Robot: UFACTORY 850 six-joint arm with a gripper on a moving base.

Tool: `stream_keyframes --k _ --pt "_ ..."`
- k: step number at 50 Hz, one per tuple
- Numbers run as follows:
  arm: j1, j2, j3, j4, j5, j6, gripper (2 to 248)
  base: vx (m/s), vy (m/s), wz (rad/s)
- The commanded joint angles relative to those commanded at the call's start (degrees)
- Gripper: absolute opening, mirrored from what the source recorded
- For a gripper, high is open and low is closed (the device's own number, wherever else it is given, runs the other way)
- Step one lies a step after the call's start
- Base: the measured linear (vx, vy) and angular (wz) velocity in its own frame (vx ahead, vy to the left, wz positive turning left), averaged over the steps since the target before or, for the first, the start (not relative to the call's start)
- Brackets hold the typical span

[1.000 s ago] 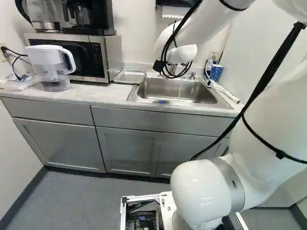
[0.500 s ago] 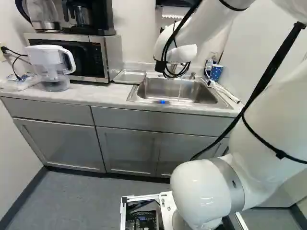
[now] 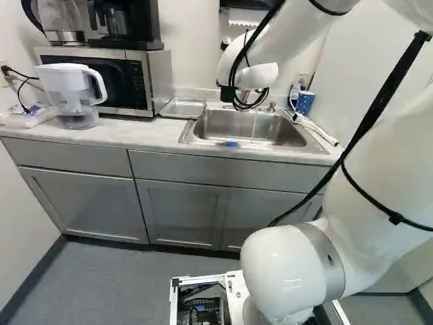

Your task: Rinse the cup and place it in the tray

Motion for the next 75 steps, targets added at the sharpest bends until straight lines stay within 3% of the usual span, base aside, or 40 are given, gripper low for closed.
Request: stream_keyframes --k 11,75 --pt "0.6 -0.7 -0.7 0.0 0.0 0.0 125 0.000 0.000 0.000" --pt "9.6 -14.5 -14.6 0.0 0.0 0.0 125 0.000 0.000 0.000"
